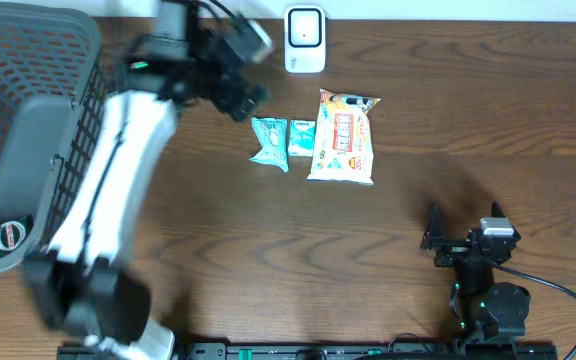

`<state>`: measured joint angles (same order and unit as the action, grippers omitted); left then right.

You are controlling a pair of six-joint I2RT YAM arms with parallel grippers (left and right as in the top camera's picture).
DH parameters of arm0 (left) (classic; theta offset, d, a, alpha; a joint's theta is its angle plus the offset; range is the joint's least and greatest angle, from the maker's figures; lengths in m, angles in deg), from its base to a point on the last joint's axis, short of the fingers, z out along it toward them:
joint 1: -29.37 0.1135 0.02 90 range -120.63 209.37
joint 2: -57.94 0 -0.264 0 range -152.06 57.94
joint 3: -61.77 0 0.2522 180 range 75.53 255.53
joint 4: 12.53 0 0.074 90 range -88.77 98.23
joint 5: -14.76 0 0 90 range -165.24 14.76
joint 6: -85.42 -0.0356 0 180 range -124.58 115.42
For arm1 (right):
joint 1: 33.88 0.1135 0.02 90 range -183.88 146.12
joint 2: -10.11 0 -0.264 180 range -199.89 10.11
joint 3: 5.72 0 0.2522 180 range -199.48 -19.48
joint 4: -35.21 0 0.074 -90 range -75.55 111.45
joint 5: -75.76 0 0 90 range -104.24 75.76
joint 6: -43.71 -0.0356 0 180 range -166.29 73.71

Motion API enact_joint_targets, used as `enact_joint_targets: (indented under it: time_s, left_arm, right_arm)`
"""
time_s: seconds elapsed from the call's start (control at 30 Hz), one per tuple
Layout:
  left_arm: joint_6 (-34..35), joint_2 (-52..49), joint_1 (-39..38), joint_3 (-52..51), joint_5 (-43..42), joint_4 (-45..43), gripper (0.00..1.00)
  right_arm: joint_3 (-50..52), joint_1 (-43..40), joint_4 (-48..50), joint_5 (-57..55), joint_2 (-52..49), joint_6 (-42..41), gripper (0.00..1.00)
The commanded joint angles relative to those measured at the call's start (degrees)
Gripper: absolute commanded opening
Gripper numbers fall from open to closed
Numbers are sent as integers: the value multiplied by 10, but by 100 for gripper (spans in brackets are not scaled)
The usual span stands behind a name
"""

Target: Scan the item barcode

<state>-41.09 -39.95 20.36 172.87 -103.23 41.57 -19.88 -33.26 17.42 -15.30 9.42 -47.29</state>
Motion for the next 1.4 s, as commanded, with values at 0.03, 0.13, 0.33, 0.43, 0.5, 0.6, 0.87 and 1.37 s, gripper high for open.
enact_joint_targets:
  time_s: [0.03,0.13,0.33,0.43,0.5,0.6,0.87,1.37]
  left_arm:
    - [66,89,34,15,5,78,98]
    - [67,131,54,15,79,80,98]
    - [338,153,126,15,359,29,98]
    - [518,149,186,15,455,42,98]
    - [586,146,228,14,456,60,98]
    - [635,137,290,12,456,101,98]
    - [743,82,431,-5,487,208,98]
    - [748,-60,464,-44,467,228,98]
  right_arm:
    - [1,-5,-2,1,2,4,99]
    - [1,-5,-2,1,2,4,99]
    - [1,-5,-2,1,2,4,99]
    - [1,-5,-2,1,2,4,99]
    - [1,-5,-2,1,2,4,99]
    - [1,-5,-2,1,2,4,99]
    - [1,-5,-2,1,2,4,99]
    - [1,-5,-2,1,2,4,99]
